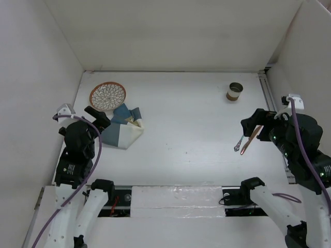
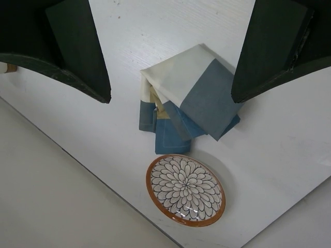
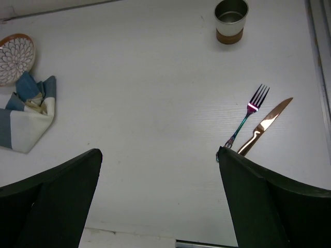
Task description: Set the dinner table for one person
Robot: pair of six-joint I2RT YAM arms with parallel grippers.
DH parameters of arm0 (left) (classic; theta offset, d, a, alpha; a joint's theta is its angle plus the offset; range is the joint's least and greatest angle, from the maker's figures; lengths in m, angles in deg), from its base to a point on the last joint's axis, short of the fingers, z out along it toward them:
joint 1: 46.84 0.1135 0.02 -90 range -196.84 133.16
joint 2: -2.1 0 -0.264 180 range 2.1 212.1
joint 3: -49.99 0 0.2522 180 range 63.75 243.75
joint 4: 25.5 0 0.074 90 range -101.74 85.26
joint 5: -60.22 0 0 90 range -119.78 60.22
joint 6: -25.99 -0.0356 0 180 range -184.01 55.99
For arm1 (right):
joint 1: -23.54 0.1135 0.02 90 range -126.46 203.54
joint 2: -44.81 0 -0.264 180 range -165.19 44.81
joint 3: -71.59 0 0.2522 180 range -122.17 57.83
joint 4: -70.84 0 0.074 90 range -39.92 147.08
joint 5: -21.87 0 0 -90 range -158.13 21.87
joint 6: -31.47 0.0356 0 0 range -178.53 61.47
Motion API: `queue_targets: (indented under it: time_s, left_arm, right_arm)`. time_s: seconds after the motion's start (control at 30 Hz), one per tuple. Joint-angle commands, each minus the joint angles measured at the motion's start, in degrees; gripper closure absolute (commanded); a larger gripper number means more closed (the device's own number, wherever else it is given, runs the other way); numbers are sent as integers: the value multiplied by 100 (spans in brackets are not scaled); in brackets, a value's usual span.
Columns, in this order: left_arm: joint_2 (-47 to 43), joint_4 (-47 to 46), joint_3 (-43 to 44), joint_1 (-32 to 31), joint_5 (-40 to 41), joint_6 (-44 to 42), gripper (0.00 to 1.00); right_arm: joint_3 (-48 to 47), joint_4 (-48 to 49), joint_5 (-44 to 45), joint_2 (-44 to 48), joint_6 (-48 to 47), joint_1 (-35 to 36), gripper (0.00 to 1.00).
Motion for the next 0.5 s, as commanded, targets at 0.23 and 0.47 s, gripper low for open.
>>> queue_targets:
  time_s: [0.23, 0.47]
  left_arm:
    - [374, -480, -106, 35, -539, -170, 0]
    - [2384, -716, 439, 185, -1207, 437, 0]
  right_arm:
    - [-287, -2, -408, 195, -82, 40, 0]
    - [100, 577, -1392, 310, -144, 40, 0]
